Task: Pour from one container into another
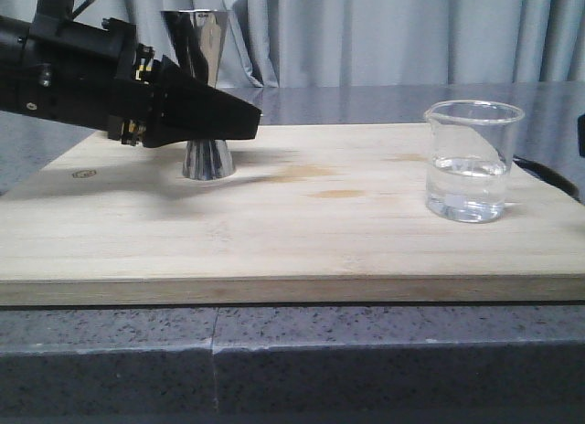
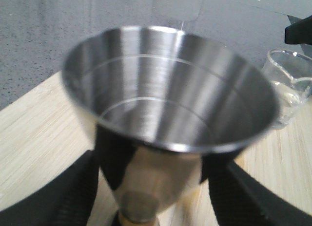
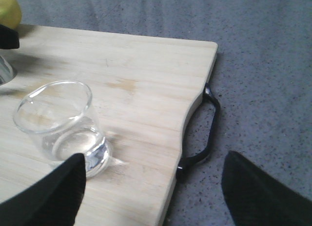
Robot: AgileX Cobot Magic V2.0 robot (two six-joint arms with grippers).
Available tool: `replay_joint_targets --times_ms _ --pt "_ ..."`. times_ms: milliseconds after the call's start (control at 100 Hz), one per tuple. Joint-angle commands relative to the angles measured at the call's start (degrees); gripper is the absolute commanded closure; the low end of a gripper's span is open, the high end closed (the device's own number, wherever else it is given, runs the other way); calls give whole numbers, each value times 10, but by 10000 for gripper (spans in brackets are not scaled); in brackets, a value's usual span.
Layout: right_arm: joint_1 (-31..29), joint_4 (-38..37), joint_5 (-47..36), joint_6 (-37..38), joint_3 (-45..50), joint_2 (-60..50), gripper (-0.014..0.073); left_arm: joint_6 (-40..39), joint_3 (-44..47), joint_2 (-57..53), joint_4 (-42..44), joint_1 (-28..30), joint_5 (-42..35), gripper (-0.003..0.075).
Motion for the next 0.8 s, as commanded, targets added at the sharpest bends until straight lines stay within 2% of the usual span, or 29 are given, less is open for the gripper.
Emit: replay_joint_targets --times_ms 0,340,630,790 --pt "2 -5 -47 -7 -14 4 74 1 -15 -22 -18 -4 25 281" --pt "2 -5 -47 -7 -14 4 74 -1 -15 -22 -7 -2 21 290" --pt "2 -5 -47 -7 -14 4 74 -1 -15 -22 -7 -2 21 518" --pt "2 -5 -47 -7 -14 4 74 -1 -15 -22 -15 -2 24 566"
